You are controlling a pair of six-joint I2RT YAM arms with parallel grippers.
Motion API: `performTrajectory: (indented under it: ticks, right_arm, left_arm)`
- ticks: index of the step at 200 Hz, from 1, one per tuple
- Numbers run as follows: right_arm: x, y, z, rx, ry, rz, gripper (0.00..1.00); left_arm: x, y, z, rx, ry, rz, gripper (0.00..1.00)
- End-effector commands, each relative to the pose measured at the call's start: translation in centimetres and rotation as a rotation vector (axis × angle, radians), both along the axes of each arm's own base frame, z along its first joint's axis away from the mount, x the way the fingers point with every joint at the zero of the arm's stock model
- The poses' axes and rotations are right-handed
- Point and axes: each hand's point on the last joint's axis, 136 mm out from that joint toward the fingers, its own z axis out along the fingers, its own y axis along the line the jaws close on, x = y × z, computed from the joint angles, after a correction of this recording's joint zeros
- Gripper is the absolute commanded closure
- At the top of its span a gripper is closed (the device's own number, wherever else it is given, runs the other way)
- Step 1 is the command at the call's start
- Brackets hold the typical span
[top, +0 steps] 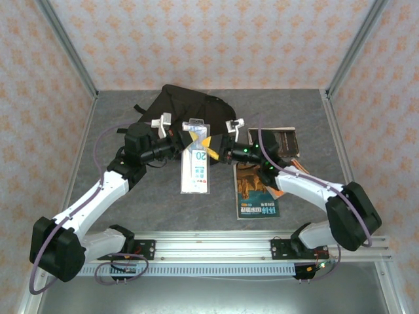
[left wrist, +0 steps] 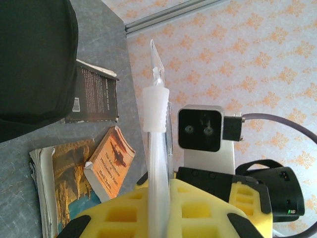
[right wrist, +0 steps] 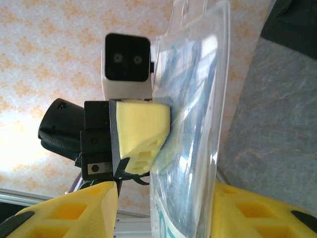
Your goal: Pack the student bag
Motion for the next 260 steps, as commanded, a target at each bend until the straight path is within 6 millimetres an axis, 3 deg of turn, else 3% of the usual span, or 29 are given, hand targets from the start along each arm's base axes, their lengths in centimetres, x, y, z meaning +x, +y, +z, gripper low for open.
performTrajectory:
  ticks: [1,15,50,67,75,104,129,150,159,178,207,230,255,260]
  right_arm:
    - [-1.8,1.0,2.3,0.094,-0.061,0.060,0.53]
    - [-2.1,1.6,2.0,0.094,-0.060,0.066,0.58]
    - [-1.5,1.3,1.3,0.078,-0.053,0.024,0.88]
    - [-1.2,1.0,1.0,0.054,-0.058,0.001,0.95]
    - [-1.1,0.8,1.0,0.042,-0.061,-0.009,0.99]
    - [0.0,-1.0,0.1,-0.049,-0.071,-0.119,1.00]
    - [1.6,-5.2,-1.7,-0.304,-0.088,-0.344,0.99]
    - [2.9,-11.2,-3.8,-0.583,-0.067,-0.591,1.00]
    - [3.3,-14.0,-4.4,-0.683,-0.040,-0.684,1.00]
    - [3.7,-19.1,-5.1,-0.845,-0.005,-0.831,1.00]
    - [4.4,-25.4,-4.9,-0.985,0.019,-1.033,1.00]
    - [5.1,-27.8,-4.5,-0.984,0.041,-1.124,1.00]
    - [5.8,-28.3,-4.9,-0.979,0.053,-1.138,1.00]
    - [5.9,-28.3,-5.1,-0.974,0.058,-1.133,1.00]
  left_arm:
    - [-0.1,-0.3,2.4,-0.037,-0.076,0.000,0.95]
    - [0.0,-0.4,2.2,-0.036,-0.071,-0.001,0.95]
    - [-0.1,-0.6,1.7,-0.023,-0.058,-0.008,0.94]
    - [-0.2,-0.4,1.3,0.000,-0.049,-0.003,0.91]
    - [-0.2,-0.3,1.1,0.013,-0.044,0.000,0.83]
    - [-0.2,0.3,-0.4,0.122,0.004,0.015,0.34]
    - [0.2,1.7,-1.3,0.301,0.034,0.066,0.20]
    - [1.1,3.1,-2.7,0.565,0.067,0.111,0.19]
    - [1.6,3.2,-2.9,0.686,0.064,0.113,0.23]
    - [2.9,1.6,-3.2,0.897,0.034,0.074,0.24]
    - [6.6,-1.4,-4.1,0.982,0.063,0.078,0.20]
    - [10.4,-4.0,-5.5,1.055,0.094,0.089,0.19]
    - [14.0,-5.9,-6.6,1.217,0.089,0.125,0.17]
    - [14.5,-6.4,-7.6,1.237,0.103,0.118,0.17]
